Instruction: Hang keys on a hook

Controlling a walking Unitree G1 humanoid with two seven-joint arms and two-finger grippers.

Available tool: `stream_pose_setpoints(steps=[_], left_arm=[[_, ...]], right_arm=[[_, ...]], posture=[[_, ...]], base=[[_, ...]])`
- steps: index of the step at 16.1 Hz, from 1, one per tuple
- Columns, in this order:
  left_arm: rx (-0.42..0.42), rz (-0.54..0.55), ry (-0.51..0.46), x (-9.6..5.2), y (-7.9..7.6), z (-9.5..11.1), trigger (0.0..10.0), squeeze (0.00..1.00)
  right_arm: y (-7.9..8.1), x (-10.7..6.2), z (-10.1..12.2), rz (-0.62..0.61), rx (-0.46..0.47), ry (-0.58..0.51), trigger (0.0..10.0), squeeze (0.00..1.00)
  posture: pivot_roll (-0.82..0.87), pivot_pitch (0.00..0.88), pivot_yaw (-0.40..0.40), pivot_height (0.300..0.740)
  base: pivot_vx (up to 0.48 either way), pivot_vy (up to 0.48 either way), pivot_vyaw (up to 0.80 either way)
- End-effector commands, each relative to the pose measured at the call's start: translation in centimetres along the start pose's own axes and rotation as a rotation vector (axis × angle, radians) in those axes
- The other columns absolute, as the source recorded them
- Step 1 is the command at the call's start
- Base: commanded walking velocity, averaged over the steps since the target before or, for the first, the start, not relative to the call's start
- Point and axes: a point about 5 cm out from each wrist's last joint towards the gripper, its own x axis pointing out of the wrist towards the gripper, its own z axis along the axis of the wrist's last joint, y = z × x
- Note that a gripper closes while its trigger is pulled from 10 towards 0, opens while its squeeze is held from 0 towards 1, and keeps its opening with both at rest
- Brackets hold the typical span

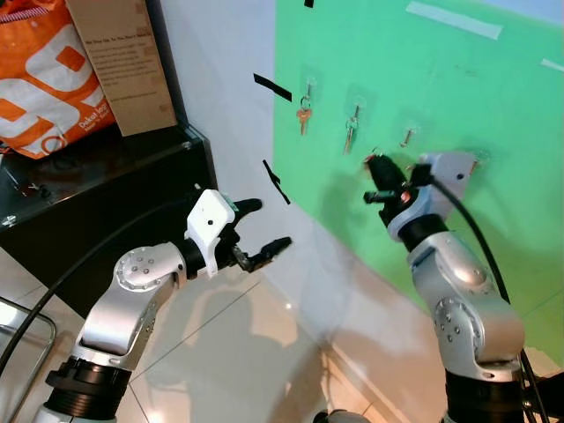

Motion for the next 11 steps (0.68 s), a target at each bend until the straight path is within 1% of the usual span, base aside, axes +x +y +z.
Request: stream_pose_setpoints(steps=[1,5,9,11], left_arm=[[-0.010,-0.024,0.000,-0.2,-0.2,0.0,10.0,0.00],[-0.038,-0.064,-0.011,-0.3,-0.7,0.2,10.0,0.00],[-0.050,-0.068,-0.011,-0.3,-0.7,0.3,10.0,0.00],[-0.052,-0.067,-0.010,-0.4,-0.7,0.3,10.0,0.00]], right_arm=[[0.0,0.2,0.2,0.000,0.031,-0.001,10.0,0.00],[0.0,0.7,0.5,-0.005,0.094,-0.010,10.0,0.00],[0.4,1.5,0.4,0.015,0.112,0.001,10.0,0.00],[0.3,1.8,0.4,0.002,0.129,0.002,10.0,0.00]], posture=[[-0.06,0.000,0.006,0.740],[-0.06,0.000,0.005,0.740],[-0.06,0.000,0.004,0.740],[-0.06,0.000,0.004,0.740]], base=[[0.000,0.000,0.00],[0.000,0.000,0.00],[0.000,0.000,0.00],[0.000,0.000,0.00]])
